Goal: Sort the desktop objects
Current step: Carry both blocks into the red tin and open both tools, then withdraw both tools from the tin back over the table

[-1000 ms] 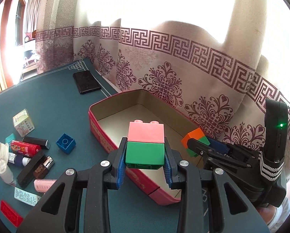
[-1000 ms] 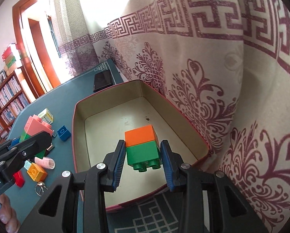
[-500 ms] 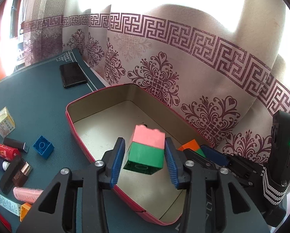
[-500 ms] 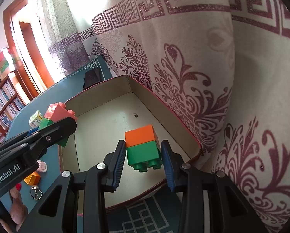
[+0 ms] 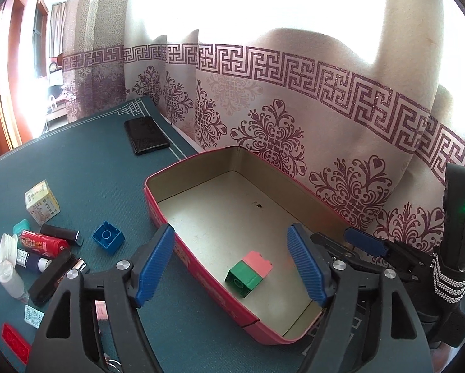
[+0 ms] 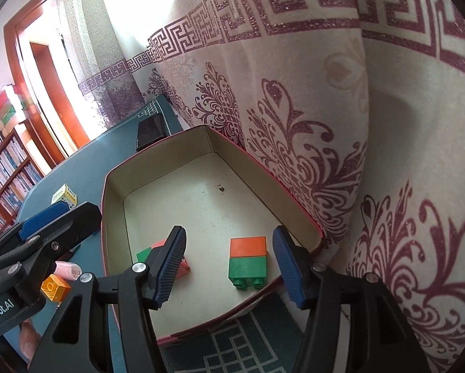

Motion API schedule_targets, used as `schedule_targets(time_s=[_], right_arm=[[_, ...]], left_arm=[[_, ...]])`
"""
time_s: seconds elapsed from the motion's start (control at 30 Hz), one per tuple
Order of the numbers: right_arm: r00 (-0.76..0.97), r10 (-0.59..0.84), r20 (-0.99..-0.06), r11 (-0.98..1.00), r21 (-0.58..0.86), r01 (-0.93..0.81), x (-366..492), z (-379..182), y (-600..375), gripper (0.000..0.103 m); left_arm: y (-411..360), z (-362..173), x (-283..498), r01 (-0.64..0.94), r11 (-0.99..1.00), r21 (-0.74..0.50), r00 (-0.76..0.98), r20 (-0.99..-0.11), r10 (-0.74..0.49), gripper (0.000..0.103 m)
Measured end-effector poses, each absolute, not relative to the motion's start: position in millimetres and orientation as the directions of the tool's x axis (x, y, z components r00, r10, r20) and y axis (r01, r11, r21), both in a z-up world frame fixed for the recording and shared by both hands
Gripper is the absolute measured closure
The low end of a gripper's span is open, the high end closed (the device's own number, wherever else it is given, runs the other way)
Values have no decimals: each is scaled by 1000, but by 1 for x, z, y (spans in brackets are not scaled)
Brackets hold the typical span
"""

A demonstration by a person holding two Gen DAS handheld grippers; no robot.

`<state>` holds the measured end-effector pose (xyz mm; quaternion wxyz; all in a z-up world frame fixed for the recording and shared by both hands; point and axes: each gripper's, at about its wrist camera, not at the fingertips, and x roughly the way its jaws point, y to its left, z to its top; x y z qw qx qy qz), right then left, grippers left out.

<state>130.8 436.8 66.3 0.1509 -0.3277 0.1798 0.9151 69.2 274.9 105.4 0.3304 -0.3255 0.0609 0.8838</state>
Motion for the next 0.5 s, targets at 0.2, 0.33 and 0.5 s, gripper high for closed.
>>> schedule_targets(time_s=[0.2,0.33,0.5], right_arm=[[-749,153,-645,-897,228,-379,130,69,430,37],[-760,147,-633,-905,224,-362,131,72,422,33],[-777,128,-616,-918,223,-328,134,77,408,33]], left_arm=[[252,111,75,-605,-785,-130,-586,-596,550,21],[236,111,79,-573,-813,-105,-622,-590,514,20],[210,107,79,-522,-847,-101,-645,-603,470,20]])
